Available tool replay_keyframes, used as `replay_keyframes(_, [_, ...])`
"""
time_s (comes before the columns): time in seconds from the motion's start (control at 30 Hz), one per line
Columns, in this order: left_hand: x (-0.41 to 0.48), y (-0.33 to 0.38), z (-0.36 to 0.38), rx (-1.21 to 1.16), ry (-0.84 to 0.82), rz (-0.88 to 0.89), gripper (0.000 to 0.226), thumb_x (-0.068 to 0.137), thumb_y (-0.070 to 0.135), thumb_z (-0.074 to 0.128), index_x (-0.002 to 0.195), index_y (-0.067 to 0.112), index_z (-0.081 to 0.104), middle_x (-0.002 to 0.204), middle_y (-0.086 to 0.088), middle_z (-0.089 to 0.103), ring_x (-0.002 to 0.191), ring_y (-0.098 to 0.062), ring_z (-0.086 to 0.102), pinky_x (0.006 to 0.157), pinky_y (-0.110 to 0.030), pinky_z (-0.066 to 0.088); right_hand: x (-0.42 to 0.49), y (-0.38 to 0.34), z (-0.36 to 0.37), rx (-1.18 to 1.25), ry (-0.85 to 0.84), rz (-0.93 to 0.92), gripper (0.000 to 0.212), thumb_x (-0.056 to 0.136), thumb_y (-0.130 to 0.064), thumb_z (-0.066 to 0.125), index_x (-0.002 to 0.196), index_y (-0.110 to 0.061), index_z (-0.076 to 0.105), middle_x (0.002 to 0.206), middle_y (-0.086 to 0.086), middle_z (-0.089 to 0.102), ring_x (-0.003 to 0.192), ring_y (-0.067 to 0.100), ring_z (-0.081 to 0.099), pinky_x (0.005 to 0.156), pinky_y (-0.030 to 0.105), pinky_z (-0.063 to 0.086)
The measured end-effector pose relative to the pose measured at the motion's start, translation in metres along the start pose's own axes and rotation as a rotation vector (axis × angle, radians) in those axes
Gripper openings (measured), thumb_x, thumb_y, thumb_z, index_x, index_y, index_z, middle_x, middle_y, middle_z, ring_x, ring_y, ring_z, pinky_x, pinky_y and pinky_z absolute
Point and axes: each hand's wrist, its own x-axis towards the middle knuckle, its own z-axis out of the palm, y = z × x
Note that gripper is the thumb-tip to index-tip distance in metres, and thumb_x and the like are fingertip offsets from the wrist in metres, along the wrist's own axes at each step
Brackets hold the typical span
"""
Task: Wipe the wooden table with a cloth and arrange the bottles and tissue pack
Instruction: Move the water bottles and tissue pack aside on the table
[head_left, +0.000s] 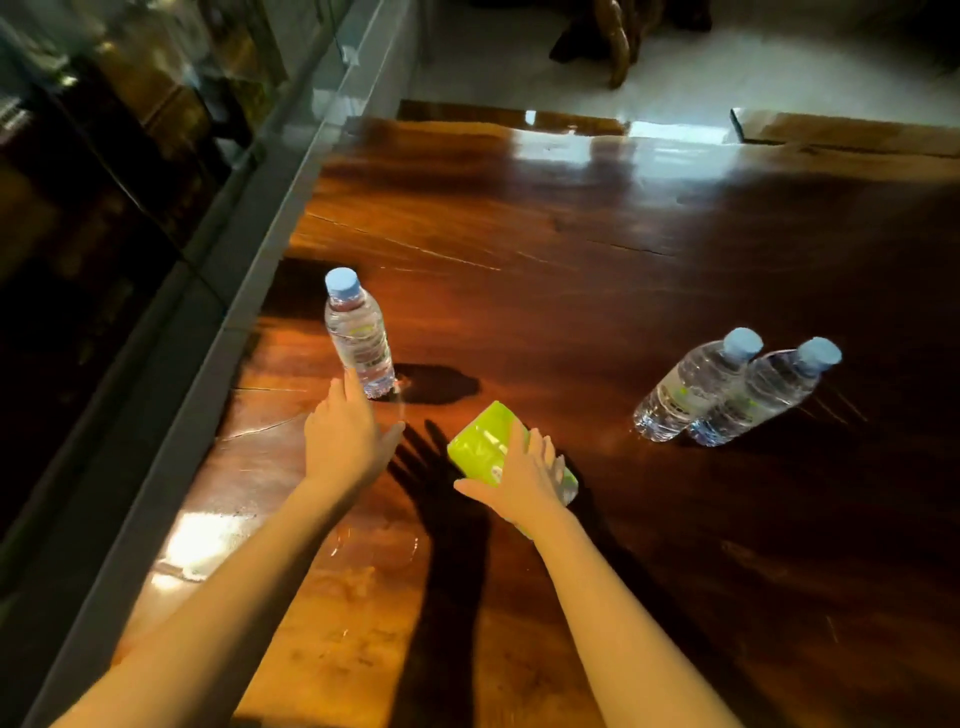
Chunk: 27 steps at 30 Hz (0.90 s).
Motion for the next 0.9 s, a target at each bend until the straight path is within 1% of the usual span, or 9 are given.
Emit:
replay_keyframes(0.07, [0.017,-0.011,-0.003,-0.047,0.031,-0.013,0.089,0.071,0.041,0.073,0.138,0.006,0.026,0.133,-0.020,0.045,0.119,-0.040,0.048,0.093,-0.053,0.045,0.000,-0.006,0.007,-0.047,0.041,0.028,0.122,0.068,-0.067,0.066,0.149,-0.016,-0.010,0.159,0.017,-0.003,0.147,0.034,-0.006,0.117,0.051,-0.002])
replay_keyframes(0.13, [0.035,-0.018,-0.003,-0.132,0.069,-0.010,0.098,0.068,0.045,0.075,0.141,0.008,0.021,0.138,-0.019,0.041,0.123,-0.038,0.046,0.095,-0.052,0.045,0.001,-0.010,0.010,-0.072,0.085,0.053,0.122,0.069,-0.061,0.070,0.149,-0.017,-0.011,0.159,0.017,-0.002,0.147,0.033,-0.005,0.118,0.050,-0.001])
replay_keyframes(0.2, [0.049,-0.023,0.000,-0.282,0.075,0.006,0.098,0.067,0.043,0.077,0.142,0.010,0.022,0.140,-0.017,0.040,0.125,-0.035,0.047,0.096,-0.050,0.046,0.002,-0.012,0.012,-0.076,0.123,0.079,0.121,0.071,-0.053,0.073,0.149,-0.018,-0.013,0.159,0.015,-0.002,0.147,0.032,-0.004,0.118,0.049,-0.002])
replay_keyframes(0.27, [0.057,-0.026,0.007,-0.453,0.080,0.051,0.094,0.065,0.032,0.080,0.140,0.015,0.025,0.139,-0.009,0.044,0.124,-0.030,0.049,0.099,-0.047,0.046,0.004,-0.013,0.014,-0.085,0.146,0.099,0.119,0.073,-0.048,0.073,0.149,-0.017,-0.014,0.160,0.014,-0.001,0.148,0.030,-0.004,0.119,0.047,-0.002])
replay_keyframes(0.4, [0.073,-0.033,0.020,-0.657,0.077,0.090,0.091,0.065,0.019,0.080,0.139,0.015,0.027,0.137,-0.006,0.048,0.124,-0.023,0.050,0.102,-0.041,0.043,0.010,-0.014,0.017,-0.115,0.162,0.123,0.115,0.075,-0.045,0.073,0.149,-0.016,-0.011,0.160,0.014,0.004,0.148,0.031,-0.001,0.119,0.048,-0.001])
replay_keyframes(0.47, [0.084,-0.036,0.023,-0.737,0.056,0.089,0.088,0.066,0.018,0.081,0.137,0.016,0.029,0.132,-0.004,0.051,0.120,-0.020,0.052,0.100,-0.033,0.042,0.011,-0.014,0.017,-0.129,0.178,0.124,0.113,0.074,-0.046,0.073,0.150,-0.016,-0.007,0.158,0.014,0.012,0.147,0.032,0.006,0.118,0.049,0.001])
replay_keyframes(0.6, [0.104,-0.038,0.024,-0.777,0.038,0.021,0.073,0.062,0.021,0.084,0.122,0.015,0.042,0.109,0.004,0.058,0.103,-0.021,0.060,0.091,-0.035,0.048,0.012,-0.014,0.013,-0.180,0.239,0.092,0.104,0.074,-0.051,0.070,0.149,-0.015,0.007,0.146,0.013,0.033,0.138,0.032,0.029,0.117,0.050,0.012])
replay_keyframes(0.77, [0.107,-0.035,0.027,-0.744,0.034,0.038,0.072,0.059,0.024,0.085,0.118,0.020,0.046,0.105,0.006,0.059,0.097,-0.016,0.060,0.087,-0.030,0.047,0.011,-0.010,0.008,-0.172,0.244,0.072,0.096,0.077,-0.047,0.069,0.147,-0.016,0.012,0.144,0.012,0.035,0.136,0.031,0.032,0.117,0.050,0.017])
replay_keyframes(0.9, [0.092,-0.023,0.033,-0.740,0.028,0.069,0.071,0.058,0.023,0.085,0.117,0.023,0.046,0.104,0.008,0.059,0.095,-0.014,0.059,0.084,-0.026,0.045,0.009,0.001,-0.001,-0.166,0.333,0.060,0.095,0.076,-0.049,0.068,0.146,-0.016,0.014,0.141,0.012,0.038,0.133,0.031,0.035,0.116,0.049,0.022])
